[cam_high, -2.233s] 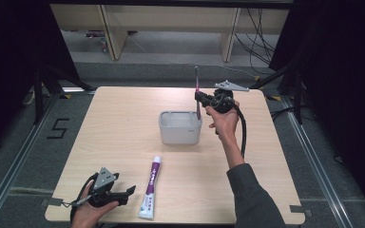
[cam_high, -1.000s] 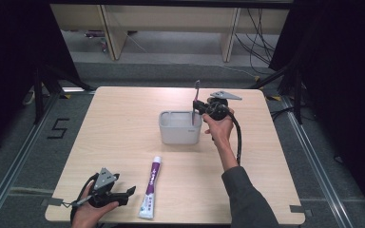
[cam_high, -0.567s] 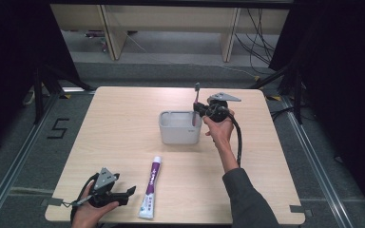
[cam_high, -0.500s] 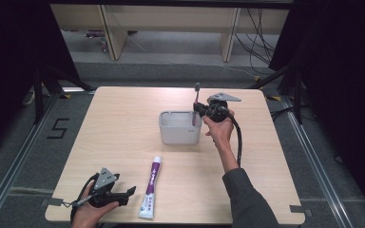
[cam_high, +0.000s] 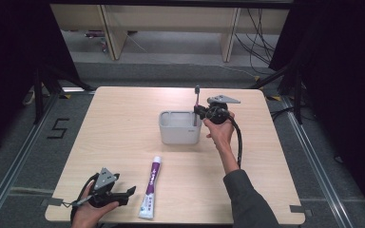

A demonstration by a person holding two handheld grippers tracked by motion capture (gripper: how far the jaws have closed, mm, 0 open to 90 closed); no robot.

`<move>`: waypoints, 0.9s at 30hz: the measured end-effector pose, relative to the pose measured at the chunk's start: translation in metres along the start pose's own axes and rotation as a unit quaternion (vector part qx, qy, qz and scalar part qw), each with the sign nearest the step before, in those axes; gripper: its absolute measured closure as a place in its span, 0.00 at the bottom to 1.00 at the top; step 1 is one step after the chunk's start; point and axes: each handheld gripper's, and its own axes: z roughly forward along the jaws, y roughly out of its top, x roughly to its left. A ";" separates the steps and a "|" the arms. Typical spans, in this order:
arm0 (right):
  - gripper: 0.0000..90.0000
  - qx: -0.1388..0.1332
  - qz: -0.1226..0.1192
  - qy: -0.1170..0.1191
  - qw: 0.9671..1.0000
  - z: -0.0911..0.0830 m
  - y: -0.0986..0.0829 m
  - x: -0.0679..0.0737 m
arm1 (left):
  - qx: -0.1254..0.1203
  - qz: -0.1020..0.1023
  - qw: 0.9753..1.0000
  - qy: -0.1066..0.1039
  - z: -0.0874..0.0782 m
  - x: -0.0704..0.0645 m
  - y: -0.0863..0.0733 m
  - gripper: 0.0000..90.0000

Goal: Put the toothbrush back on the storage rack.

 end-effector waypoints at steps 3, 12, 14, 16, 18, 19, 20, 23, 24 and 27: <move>0.87 0.000 0.003 0.001 1.000 0.000 -0.001 -0.001 | -0.001 0.000 1.000 0.000 0.000 0.000 0.000 0.22; 0.56 0.006 0.002 -0.015 1.000 -0.005 -0.003 -0.001 | 0.001 0.001 1.000 0.002 0.000 0.000 0.000 0.22; 0.50 0.004 0.024 -0.017 1.000 -0.011 -0.004 -0.001 | -0.001 0.000 1.000 0.002 -0.001 0.001 0.000 0.22; 0.50 -0.001 0.026 -0.016 1.000 -0.018 -0.004 0.000 | -0.002 -0.001 1.000 0.001 0.000 0.000 0.000 0.22; 0.49 -0.003 0.010 -0.015 1.000 -0.024 -0.005 -0.002 | 0.001 -0.001 1.000 0.002 0.000 0.000 -0.001 0.22; 0.48 -0.002 0.013 -0.016 1.000 -0.030 -0.006 -0.001 | 0.001 -0.001 1.000 0.003 0.001 0.000 -0.001 0.22; 0.48 -0.002 0.013 -0.016 1.000 -0.030 -0.006 -0.001 | -0.001 -0.001 1.000 0.003 0.000 0.000 0.000 0.22; 0.48 -0.001 0.029 -0.010 1.000 -0.041 -0.010 0.002 | -0.001 -0.002 1.000 0.002 0.001 0.000 0.000 0.22; 0.48 -0.008 0.011 -0.012 1.000 -0.042 -0.012 -0.001 | 0.002 0.000 1.000 0.002 0.000 0.001 -0.001 0.22; 0.46 -0.002 0.007 -0.005 1.000 -0.047 -0.016 0.001 | 0.000 0.001 1.000 0.002 0.000 0.002 0.000 0.22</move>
